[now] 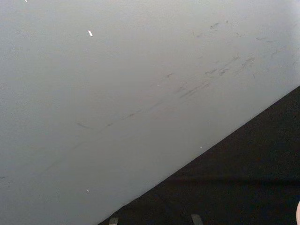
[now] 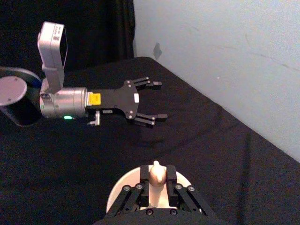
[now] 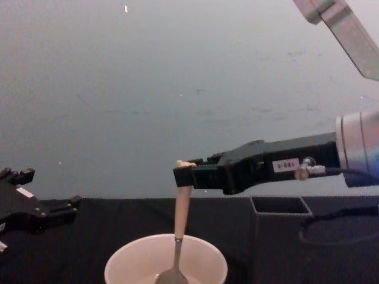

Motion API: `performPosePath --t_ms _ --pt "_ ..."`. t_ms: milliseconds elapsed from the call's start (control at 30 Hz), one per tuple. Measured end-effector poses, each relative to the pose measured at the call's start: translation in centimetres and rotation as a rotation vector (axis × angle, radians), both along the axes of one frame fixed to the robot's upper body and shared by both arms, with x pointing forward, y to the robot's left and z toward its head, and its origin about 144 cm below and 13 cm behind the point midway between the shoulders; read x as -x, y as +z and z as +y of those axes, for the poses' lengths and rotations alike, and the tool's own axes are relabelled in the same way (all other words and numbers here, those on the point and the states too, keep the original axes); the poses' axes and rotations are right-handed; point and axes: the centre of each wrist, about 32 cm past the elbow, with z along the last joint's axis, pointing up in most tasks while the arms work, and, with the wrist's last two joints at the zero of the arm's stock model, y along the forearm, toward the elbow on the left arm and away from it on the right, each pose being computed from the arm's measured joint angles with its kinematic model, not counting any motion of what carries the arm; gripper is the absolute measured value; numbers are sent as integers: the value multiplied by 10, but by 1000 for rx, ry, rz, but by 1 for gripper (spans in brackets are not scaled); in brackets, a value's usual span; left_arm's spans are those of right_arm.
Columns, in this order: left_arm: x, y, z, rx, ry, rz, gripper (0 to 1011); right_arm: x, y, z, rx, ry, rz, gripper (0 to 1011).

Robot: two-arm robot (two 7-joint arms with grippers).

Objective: Pick up the stirring spoon with one hand, stir inside the cup, then place it back in its original position.

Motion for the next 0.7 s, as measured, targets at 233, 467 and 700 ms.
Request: performPosePath --t_ms 233,467,700 --pt "0 0 0 0 0 0 1001 -4 5 1 -36 -31 22 211" --pt "0 0 0 0 0 0 1001 -9 13 -7 -70 -78 39 211" --pt "0 0 0 0 0 0 1002 -10 25 -22 -117 -116 51 211"
